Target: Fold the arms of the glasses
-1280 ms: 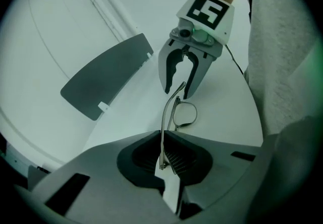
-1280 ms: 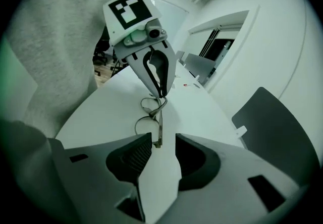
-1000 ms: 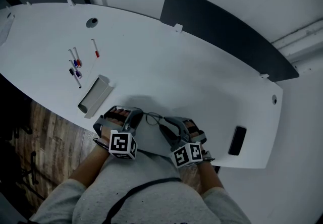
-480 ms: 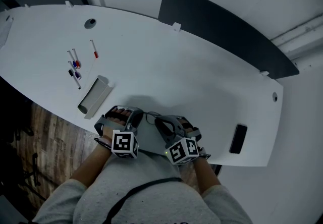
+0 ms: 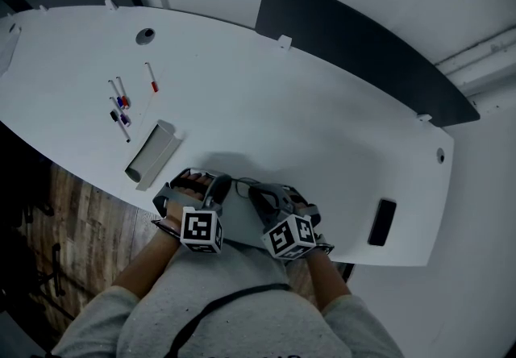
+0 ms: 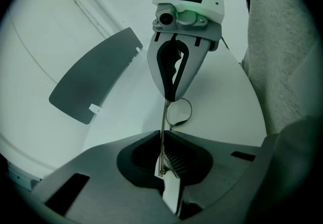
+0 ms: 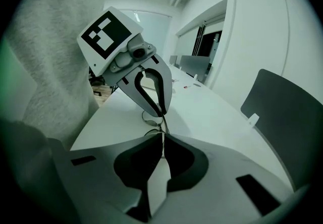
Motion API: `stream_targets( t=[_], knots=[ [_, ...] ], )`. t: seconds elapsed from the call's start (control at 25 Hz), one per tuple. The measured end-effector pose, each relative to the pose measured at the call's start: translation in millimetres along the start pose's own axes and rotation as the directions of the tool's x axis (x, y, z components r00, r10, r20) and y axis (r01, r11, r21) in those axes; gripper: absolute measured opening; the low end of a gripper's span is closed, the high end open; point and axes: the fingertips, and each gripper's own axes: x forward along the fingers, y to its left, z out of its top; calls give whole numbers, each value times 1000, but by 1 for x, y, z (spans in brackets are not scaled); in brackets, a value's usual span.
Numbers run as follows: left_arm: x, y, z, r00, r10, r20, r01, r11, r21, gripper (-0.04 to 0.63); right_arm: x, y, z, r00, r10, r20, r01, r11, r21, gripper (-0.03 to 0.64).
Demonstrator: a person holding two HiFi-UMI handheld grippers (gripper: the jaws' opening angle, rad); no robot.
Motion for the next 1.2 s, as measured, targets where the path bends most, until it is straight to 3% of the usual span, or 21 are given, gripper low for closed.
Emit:
stream_targets(
  t=[0.28,0.36,0.48,0.84,1.2],
  knots=[
    [-3,-1,3,997,38,70,-40,999,32,32,2,-2,-4,1000,2,-23,-1,1000,30,26],
    [-4,-3,3,995,31,92,-32,999,11,37,3,-2,-6,1000,5,-29,-4,999,35,26],
    [-4,-5,-3,994,17,105,-15,1000,-22,133,5,-2,-7,1000,6,-28,-4,999,54,27],
    [-15,6,-16,990,32,136,-10,987,-159,135,7,-5,-6,1000,13,-23,-11,996,85,27],
    [-18,5,-25,990,31,138,-2,978,-210,135,10,-4,-2,1000,14,-23,-12,996,86,27]
  ],
)
